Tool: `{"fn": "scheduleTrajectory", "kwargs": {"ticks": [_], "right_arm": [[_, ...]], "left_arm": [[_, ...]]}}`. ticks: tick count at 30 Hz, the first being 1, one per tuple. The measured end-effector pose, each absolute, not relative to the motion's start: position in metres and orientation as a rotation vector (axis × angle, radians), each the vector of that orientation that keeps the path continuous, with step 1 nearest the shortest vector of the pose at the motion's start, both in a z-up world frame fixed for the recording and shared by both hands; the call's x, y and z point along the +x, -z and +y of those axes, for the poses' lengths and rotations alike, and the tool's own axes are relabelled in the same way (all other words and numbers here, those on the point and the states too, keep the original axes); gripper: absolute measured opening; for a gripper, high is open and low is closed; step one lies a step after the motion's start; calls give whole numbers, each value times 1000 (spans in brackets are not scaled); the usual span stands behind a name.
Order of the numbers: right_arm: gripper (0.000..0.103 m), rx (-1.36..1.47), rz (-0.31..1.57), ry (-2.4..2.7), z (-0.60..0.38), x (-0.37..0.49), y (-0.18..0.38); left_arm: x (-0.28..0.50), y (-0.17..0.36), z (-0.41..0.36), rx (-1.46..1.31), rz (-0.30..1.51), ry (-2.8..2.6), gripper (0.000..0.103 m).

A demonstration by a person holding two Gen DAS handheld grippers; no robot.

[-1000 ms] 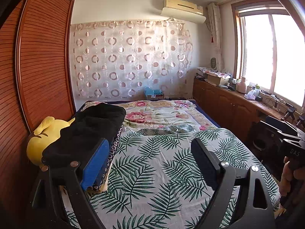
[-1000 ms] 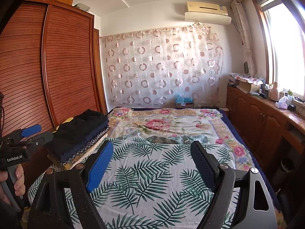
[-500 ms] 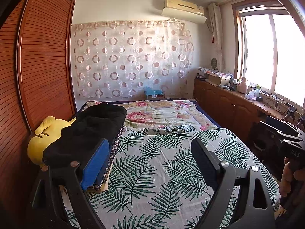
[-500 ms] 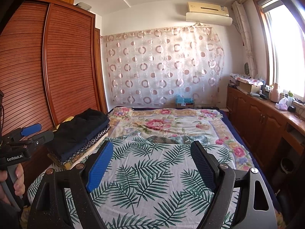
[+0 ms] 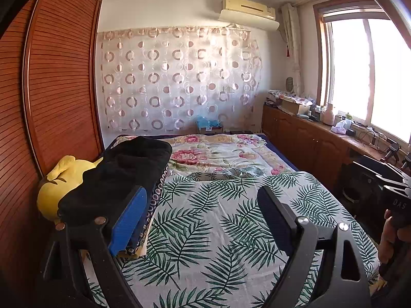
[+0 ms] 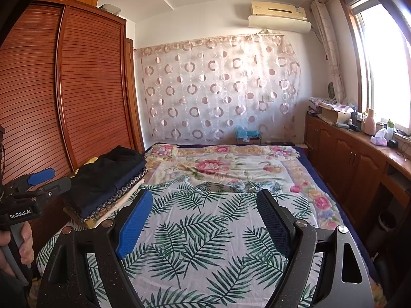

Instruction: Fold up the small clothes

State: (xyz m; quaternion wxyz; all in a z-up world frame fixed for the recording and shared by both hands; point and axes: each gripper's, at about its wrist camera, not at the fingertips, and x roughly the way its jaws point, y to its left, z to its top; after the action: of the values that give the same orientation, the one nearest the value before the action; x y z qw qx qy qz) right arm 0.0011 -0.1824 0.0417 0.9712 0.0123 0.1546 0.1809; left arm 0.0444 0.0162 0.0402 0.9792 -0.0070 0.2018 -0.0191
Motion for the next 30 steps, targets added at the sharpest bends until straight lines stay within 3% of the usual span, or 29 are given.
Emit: {"fn": "scheduleTrajectory", "kwargs": {"ticks": [30], "right_arm": [[85,17,308,-377,-193,1,-43]], "left_arm": [[44,-39,16,-14,405,37,89]]}}
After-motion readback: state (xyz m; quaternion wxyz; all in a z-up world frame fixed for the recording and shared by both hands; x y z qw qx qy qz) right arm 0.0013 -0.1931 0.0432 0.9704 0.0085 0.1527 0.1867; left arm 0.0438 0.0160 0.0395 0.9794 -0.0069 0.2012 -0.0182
